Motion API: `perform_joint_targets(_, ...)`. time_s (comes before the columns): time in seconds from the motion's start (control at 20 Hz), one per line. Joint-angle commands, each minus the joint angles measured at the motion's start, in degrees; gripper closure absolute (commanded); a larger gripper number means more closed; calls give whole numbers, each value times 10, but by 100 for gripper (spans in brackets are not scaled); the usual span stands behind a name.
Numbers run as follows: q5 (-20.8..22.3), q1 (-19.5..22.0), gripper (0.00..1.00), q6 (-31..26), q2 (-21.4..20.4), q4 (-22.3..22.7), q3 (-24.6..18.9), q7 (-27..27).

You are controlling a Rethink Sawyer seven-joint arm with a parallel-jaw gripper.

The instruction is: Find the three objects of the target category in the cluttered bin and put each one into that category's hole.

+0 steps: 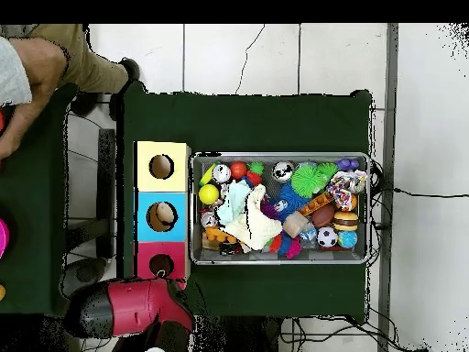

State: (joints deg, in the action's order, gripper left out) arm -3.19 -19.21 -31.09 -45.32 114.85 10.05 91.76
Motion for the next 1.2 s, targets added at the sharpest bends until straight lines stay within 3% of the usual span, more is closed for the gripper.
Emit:
perform_joint_targets(0.05, -16, 27, 100, 13, 56, -61, -36, 103)
perform_joint_targets(0.55, -12, 46, 100, -23, 63, -88, -43, 85)
perform_joint_targets(1.2, -8, 55, 100, 5, 75, -85, -50, 84)
